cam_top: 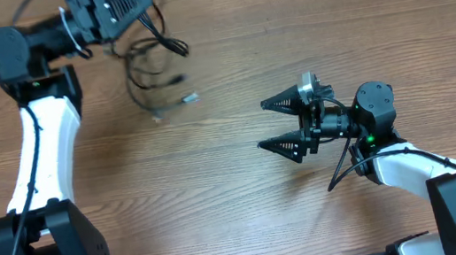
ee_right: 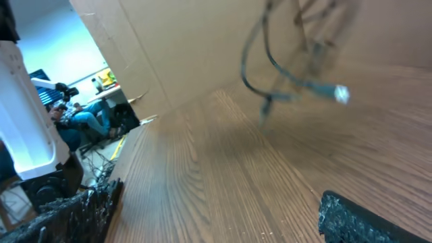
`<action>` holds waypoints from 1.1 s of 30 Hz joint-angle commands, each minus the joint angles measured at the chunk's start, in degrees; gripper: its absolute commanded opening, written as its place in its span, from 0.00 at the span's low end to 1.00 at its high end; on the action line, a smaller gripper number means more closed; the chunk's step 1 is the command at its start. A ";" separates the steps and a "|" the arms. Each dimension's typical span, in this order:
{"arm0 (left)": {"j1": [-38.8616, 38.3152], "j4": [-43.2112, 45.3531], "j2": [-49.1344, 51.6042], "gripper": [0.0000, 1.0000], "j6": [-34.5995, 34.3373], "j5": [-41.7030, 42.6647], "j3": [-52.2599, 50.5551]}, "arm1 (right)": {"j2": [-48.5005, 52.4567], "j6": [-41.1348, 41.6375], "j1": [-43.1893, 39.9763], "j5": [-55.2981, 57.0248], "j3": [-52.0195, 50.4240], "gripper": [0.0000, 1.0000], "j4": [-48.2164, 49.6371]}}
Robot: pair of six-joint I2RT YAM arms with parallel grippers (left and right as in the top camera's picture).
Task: Untangle cables
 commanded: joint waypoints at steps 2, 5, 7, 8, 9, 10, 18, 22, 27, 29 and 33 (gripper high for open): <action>1.25 -5.38 -0.79 0.04 -0.37 0.76 6.32 | -0.52 0.28 -0.11 1.92 0.48 1.00 0.11; 2.38 -12.74 -0.79 0.04 0.20 -5.88 7.63 | -0.52 1.27 -0.11 1.95 0.48 1.00 0.11; 3.08 -18.23 -0.79 0.04 0.22 -11.41 7.61 | -0.52 1.60 -0.11 1.92 0.48 1.00 0.04; 3.37 -21.66 -0.79 0.04 1.09 -14.34 7.61 | -0.52 1.57 -0.11 1.90 0.48 1.00 -0.13; 3.52 -25.70 -0.79 0.04 2.93 -17.44 7.61 | -0.52 1.79 -0.11 1.92 0.48 1.00 -0.13; 3.56 -29.18 -0.79 0.04 4.96 -20.09 7.61 | -0.52 1.79 -0.11 1.92 0.48 1.00 -0.13; 1.33 -67.65 -0.79 0.04 30.25 -44.00 7.61 | -0.52 1.75 -0.11 2.01 0.48 1.00 -0.09; -0.81 -83.27 -0.79 0.04 45.81 -60.85 7.61 | -0.52 1.73 -0.11 3.04 0.48 1.00 -0.07; -3.23 -93.15 -0.79 0.04 64.52 -76.43 7.61 | -0.52 1.70 -0.11 3.50 0.48 1.00 -0.07; -3.58 -95.49 -0.79 0.04 71.38 -78.95 7.89 | -0.52 1.70 -0.11 4.07 0.48 1.00 -0.09; -3.45 -104.43 -0.79 0.04 81.26 -86.97 12.09 | -0.52 1.70 -0.13 5.38 0.48 1.00 -0.09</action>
